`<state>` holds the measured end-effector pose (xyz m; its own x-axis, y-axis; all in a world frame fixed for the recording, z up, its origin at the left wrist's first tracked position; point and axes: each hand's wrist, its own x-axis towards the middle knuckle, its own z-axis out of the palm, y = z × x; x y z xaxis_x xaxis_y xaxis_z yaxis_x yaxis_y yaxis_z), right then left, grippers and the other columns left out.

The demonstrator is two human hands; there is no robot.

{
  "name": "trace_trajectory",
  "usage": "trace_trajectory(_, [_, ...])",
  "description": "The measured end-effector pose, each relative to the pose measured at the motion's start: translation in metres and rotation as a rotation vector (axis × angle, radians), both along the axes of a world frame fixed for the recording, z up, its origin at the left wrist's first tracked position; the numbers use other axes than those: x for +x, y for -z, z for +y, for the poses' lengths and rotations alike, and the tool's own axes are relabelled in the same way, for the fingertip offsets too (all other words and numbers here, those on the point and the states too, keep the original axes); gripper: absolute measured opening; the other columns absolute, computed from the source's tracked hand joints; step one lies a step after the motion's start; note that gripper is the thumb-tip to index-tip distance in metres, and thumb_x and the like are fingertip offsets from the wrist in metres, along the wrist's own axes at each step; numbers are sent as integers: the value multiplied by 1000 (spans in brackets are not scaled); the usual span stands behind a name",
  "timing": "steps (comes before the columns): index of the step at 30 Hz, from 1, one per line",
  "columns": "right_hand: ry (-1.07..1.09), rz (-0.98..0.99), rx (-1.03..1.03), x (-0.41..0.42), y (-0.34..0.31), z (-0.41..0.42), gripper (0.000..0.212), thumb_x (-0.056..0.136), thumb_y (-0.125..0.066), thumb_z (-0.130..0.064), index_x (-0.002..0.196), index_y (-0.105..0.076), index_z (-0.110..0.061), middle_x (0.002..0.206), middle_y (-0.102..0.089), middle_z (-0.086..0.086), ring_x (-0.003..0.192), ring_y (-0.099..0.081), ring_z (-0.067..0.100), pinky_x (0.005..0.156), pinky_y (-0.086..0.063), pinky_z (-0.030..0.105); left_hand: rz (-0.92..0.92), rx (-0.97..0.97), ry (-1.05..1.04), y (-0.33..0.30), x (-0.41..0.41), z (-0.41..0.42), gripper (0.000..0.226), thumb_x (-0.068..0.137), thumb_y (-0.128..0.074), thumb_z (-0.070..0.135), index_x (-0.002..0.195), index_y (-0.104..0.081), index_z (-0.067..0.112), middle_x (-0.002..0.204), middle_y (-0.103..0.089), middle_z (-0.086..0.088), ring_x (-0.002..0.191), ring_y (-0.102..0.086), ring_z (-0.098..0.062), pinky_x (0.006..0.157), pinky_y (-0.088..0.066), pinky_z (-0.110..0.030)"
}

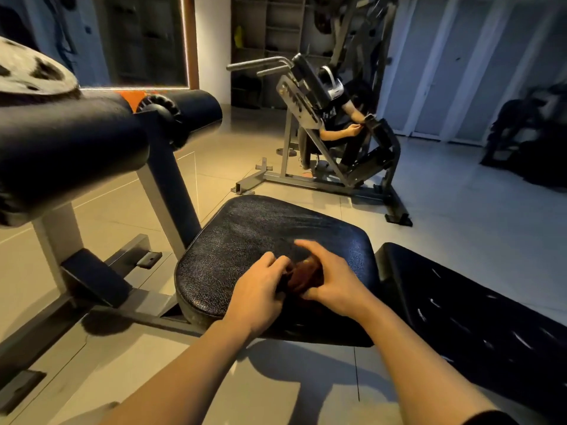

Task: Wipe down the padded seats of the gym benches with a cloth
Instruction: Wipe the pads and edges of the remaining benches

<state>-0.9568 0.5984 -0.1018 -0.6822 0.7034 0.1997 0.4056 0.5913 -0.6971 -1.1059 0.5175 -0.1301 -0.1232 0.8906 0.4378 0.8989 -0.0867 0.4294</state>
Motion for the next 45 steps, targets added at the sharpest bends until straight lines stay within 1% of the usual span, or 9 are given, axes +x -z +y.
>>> trace_trajectory(4, [147,67,564,5,2,-7,38,68,-68,9,96,-63,-16,99,-58,-5,95,-49,14,73,-45,23,-24,164,-56,-7,1,2,42,67,-72,1,102,-59,21,93,-44,4,82,-50,-19,58,-43,-33])
trace_trajectory(6, [166,-97,646,12,7,-5,38,68,-70,6,99,-63,-14,116,-55,0,111,-45,18,84,-49,32,-6,123,-14,-6,-1,2,47,68,-70,0,108,-61,24,97,-45,5,88,-50,-19,65,-48,-36])
trace_trajectory(10, [76,-510,212,34,6,1,34,74,-75,-24,107,-68,-26,155,-27,-8,147,-4,16,120,-5,51,89,-162,61,0,-3,-6,46,82,-63,11,124,-58,30,112,-48,3,109,-47,-20,86,-43,-31])
trace_trajectory(14, [248,-137,125,22,-6,-4,26,84,-68,-37,106,-73,-22,147,-43,-5,141,-27,13,117,-21,41,43,-93,39,-1,-7,-9,37,81,-57,8,114,-61,23,110,-49,1,104,-51,-21,80,-45,-35])
trace_trajectory(18, [412,-404,107,-22,12,-16,63,96,-39,-57,149,-32,-23,162,-12,9,149,-7,29,119,-5,51,47,-126,-45,3,-12,-10,25,84,-53,12,109,-56,15,110,-46,-1,101,-52,-24,77,-46,-39])
trace_trajectory(22, [534,-538,-31,-64,31,-23,79,96,-20,-65,155,-10,-14,161,8,19,147,6,42,118,6,55,61,-179,-71,9,-13,-10,24,90,-52,19,112,-57,13,112,-48,-3,101,-53,-25,77,-46,-37])
trace_trajectory(32, [341,-634,362,-24,40,42,68,99,-18,-60,155,-10,-23,163,-5,1,150,-4,22,120,-1,51,129,-223,-99,10,-16,-1,30,89,-54,24,118,-54,13,120,-45,-3,113,-45,-24,91,-43,-37])
trace_trajectory(38, [690,-632,90,-24,41,31,74,96,-26,-62,155,-16,-18,163,-5,4,148,-7,33,116,-12,58,153,-256,-95,6,-28,4,31,90,-54,27,119,-54,15,123,-45,-3,115,-44,-23,92,-43,-37])
trace_trajectory(45, [390,-404,202,-93,41,-5,57,100,-35,-40,144,-38,-2,159,-21,8,146,-17,29,119,-20,43,104,-221,-129,6,-42,-5,31,87,-55,18,117,-55,12,118,-48,-6,110,-47,-26,90,-42,-36])
